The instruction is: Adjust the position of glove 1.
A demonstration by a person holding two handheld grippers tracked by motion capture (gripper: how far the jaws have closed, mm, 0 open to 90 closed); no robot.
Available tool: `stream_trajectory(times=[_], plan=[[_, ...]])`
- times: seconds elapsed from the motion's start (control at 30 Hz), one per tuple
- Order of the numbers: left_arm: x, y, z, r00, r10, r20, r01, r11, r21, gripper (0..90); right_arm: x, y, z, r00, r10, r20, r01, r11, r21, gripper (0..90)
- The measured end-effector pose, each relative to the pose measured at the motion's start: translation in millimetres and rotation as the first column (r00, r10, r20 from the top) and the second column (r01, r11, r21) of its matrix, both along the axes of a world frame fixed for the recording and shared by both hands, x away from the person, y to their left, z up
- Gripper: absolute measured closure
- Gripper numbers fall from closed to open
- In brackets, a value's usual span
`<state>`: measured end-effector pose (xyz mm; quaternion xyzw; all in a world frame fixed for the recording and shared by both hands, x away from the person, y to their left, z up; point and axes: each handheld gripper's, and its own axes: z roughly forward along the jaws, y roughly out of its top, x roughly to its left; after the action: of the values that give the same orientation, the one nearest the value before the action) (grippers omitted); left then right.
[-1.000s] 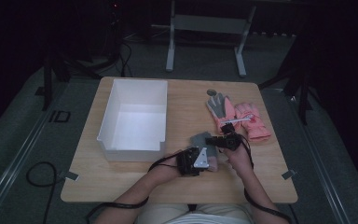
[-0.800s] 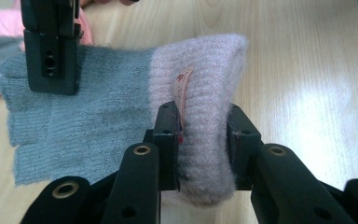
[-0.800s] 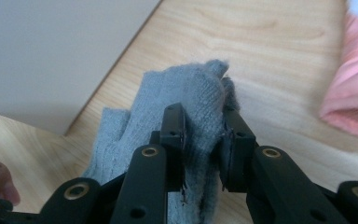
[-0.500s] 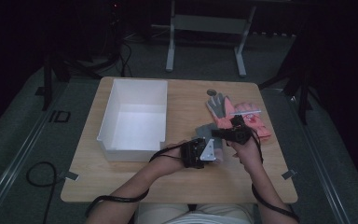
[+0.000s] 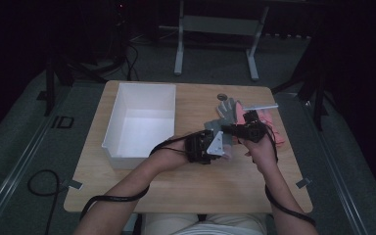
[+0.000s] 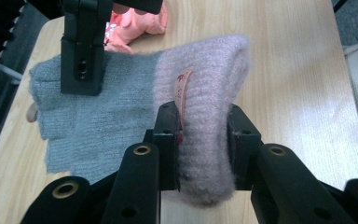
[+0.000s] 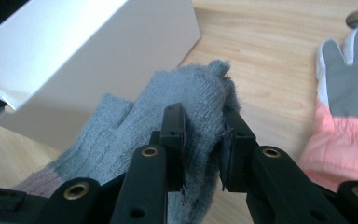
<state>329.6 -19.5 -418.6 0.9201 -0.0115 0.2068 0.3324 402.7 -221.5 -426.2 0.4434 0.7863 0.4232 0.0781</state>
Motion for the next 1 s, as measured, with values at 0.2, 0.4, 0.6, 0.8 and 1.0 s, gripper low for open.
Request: stream_trajectory(times=[0.2,0.4,0.6,0.8,1.0], plan=[[2.2,9.1,11.7,0.9996,0.021,0.016,-0.021,0.9998,-0.005,70.3,5.2,11.2,13.2,0.9997,0.010,0.020,-0.010,0.9999,-0.009,74.4],[5.2,22.1,19.3,0.9993,0.030,0.024,-0.030,0.9993,0.020,70.3,9.9,27.3,21.5,0.9992,0.024,0.032,-0.024,0.9996,-0.018,74.4],[6.5,40.8,30.0,0.9984,0.046,0.032,-0.046,0.9989,0.007,70.3,13.7,43.7,28.2,0.9984,0.040,0.040,-0.040,0.9992,-0.010,74.4],[5.6,58.4,36.6,0.9975,0.059,0.038,-0.060,0.9978,0.027,70.3,15.5,60.3,32.7,0.9969,0.060,0.050,-0.060,0.9982,-0.012,74.4],[4.1,83.8,41.6,0.9954,0.088,0.040,-0.089,0.9958,0.024,70.3,19.6,88.3,37.4,0.9928,0.104,0.059,-0.104,0.9945,-0.012,74.4]])
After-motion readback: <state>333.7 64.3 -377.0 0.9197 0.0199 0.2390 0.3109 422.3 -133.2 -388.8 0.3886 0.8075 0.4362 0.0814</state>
